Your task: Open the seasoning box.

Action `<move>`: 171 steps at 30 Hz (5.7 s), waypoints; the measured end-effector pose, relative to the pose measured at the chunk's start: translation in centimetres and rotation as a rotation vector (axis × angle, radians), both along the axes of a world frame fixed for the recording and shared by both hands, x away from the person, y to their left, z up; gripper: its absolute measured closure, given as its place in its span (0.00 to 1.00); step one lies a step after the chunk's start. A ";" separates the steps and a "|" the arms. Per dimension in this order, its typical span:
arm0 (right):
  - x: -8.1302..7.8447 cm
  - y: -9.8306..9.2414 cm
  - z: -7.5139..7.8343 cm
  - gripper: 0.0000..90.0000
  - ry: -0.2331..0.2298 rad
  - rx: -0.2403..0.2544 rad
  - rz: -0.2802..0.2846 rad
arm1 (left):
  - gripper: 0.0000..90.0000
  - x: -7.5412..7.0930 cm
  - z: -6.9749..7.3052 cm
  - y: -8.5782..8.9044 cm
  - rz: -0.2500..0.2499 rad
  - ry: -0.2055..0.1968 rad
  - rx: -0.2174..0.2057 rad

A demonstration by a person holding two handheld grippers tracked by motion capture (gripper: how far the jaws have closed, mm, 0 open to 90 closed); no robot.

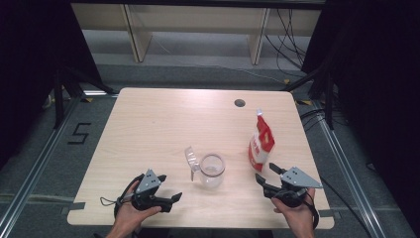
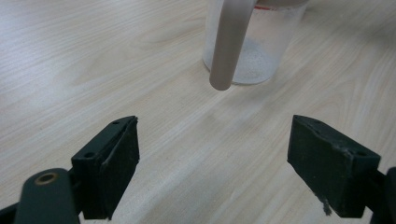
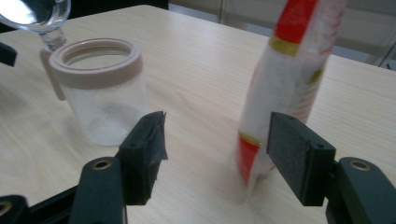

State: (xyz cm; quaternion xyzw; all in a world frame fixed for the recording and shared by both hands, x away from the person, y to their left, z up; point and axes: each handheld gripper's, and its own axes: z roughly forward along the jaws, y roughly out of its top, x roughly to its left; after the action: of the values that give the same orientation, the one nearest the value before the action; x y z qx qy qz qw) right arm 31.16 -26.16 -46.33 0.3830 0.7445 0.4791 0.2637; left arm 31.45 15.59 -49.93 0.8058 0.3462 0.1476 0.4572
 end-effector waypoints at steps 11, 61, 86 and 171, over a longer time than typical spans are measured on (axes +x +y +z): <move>2.3 -0.5 -0.6 0.33 -0.003 -0.002 -0.068 | 0.18 0.1 -0.1 -0.3 0.000 0.001 -0.014; 8.4 -0.1 -2.8 0.42 -0.028 0.022 -0.059 | 0.18 0.1 0.0 -0.2 -0.003 -0.007 -0.009; 9.1 -1.9 -2.5 0.47 -0.007 0.009 0.086 | 0.20 0.0 0.1 -0.3 -0.010 -0.003 -0.017; 9.8 -0.5 -5.1 0.44 -0.148 0.105 -0.021 | 0.20 0.2 0.0 -0.7 -0.014 0.012 -0.028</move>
State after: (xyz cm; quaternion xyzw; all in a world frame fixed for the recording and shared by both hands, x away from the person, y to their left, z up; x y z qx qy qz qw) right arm 40.97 -26.67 -51.44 0.3673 0.6929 0.5416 0.3026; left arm 31.69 14.85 -49.98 0.8027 0.3454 0.1348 0.4672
